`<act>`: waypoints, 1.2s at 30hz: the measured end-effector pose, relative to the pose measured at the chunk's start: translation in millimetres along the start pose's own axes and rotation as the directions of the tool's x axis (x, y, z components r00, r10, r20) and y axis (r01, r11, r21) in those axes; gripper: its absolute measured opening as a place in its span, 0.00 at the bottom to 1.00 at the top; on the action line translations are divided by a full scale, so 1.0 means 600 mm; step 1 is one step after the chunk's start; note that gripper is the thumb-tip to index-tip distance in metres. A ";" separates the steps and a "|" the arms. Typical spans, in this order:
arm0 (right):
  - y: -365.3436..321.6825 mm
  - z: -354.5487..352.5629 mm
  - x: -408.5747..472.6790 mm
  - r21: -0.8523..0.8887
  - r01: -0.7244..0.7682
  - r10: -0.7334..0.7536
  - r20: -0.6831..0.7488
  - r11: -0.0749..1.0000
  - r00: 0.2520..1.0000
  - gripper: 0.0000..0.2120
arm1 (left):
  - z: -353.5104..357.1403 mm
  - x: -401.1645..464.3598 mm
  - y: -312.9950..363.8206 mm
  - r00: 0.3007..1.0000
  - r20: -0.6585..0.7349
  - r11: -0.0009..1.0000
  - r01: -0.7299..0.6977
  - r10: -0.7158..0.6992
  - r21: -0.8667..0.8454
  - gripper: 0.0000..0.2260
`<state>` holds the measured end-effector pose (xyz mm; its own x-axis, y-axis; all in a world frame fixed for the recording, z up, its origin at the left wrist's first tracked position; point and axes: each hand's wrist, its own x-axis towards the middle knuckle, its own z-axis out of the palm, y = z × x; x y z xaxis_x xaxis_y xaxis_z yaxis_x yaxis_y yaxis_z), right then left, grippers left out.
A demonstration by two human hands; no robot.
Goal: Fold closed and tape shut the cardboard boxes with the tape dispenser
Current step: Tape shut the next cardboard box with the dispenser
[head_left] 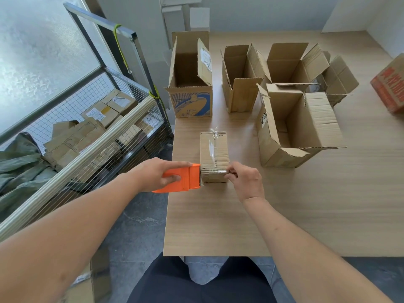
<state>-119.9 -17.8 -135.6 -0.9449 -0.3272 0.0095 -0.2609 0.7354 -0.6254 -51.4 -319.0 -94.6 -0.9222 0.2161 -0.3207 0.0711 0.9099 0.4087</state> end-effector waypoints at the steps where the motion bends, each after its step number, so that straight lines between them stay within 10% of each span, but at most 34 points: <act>1: -0.001 -0.001 0.000 0.019 -0.029 0.029 -0.005 0.999 1.000 0.08 | 0.000 0.001 0.000 1.000 -0.001 1.000 0.004 -0.004 -0.001 0.26; 7: -0.013 -0.015 0.022 -0.075 -0.102 0.107 0.067 0.992 0.992 0.11 | 0.007 0.009 0.013 0.999 -0.027 0.999 0.030 -0.031 -0.029 0.26; 14: -0.053 -0.009 0.028 -0.159 0.308 -0.294 0.102 0.938 0.950 0.12 | 0.015 0.023 0.030 0.998 -0.037 0.997 0.040 -0.042 -0.067 0.25; 36: -0.075 0.030 0.019 -0.342 0.189 -0.188 0.038 0.920 0.981 0.13 | 0.017 -0.037 -0.037 0.990 -0.016 0.950 0.132 -0.142 -0.283 0.22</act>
<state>-115.4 -65.3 -121.7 -0.8709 -0.4818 0.0975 -0.4868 0.8179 -0.3068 -28.6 -340.4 -105.1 -0.9290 0.0787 -0.3616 -0.1616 0.7926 0.5879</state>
